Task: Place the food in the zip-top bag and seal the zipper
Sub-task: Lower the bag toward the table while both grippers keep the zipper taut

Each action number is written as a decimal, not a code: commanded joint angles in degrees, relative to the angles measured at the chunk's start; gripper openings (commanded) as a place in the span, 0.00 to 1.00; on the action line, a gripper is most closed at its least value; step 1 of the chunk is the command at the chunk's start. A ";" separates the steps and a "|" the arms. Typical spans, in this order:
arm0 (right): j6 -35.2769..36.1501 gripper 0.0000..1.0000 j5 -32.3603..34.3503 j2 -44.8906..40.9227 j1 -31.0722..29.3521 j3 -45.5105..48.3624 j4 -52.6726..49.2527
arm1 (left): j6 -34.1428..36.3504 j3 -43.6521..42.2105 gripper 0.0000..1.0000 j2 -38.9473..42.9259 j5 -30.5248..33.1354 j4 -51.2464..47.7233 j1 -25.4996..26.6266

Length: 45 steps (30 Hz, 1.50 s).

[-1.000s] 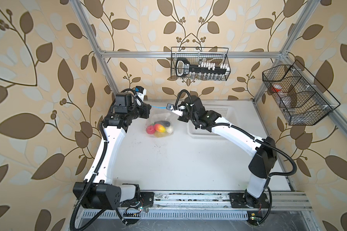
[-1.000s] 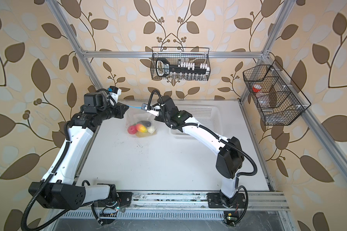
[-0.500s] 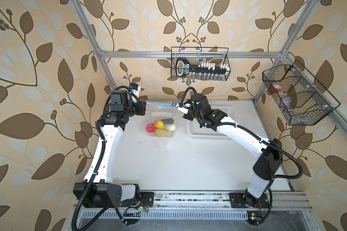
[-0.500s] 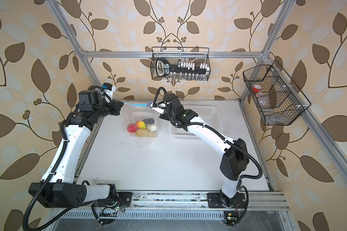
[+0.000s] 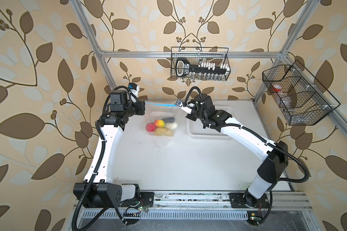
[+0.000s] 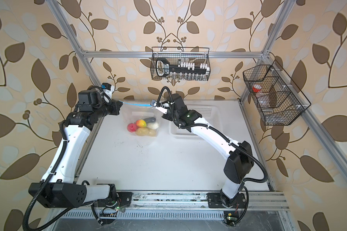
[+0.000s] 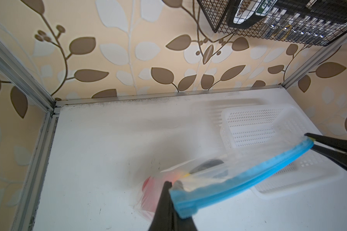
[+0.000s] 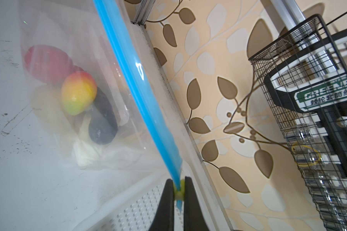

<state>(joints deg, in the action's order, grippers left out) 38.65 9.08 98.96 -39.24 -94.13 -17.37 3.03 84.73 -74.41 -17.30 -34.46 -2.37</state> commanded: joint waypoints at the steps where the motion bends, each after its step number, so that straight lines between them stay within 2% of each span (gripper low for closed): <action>1: -1.90 0.05 2.84 -1.66 0.36 1.14 -1.24 | 0.60 3.78 0.00 1.08 2.57 3.03 -1.65; 5: -2.60 0.05 4.04 -1.80 0.00 1.74 -0.65 | 0.40 6.49 0.00 -0.25 2.80 0.93 -1.71; 11: -4.48 0.04 4.79 -2.78 -1.05 1.73 -0.77 | -0.94 5.64 0.00 0.24 3.26 2.21 -1.84; 15: -4.69 0.00 5.52 -3.49 -1.96 1.40 -0.65 | -6.10 5.71 0.00 0.31 2.67 1.39 -1.84; 19: -5.56 0.00 5.44 -4.27 -1.98 1.91 -0.65 | -10.63 4.78 0.00 1.64 -0.51 1.71 -1.69; 25: -8.94 0.00 2.33 -6.47 -1.98 2.15 -0.28 | -11.98 5.86 0.00 2.59 2.06 0.47 -1.75; 35: -15.26 0.00 -1.52 -10.22 -2.77 3.96 -0.50 | -13.18 0.96 0.00 7.24 -2.92 0.06 -1.75; 45: -14.91 0.00 4.45 -14.47 -8.74 8.92 -0.60 | -13.27 -3.99 0.00 13.07 -3.66 -3.38 -1.68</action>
<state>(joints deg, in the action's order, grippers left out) 24.60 10.96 86.83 -46.48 -86.50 -17.85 -9.47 81.23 -63.92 -19.53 -37.23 -3.49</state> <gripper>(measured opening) 0.063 0.049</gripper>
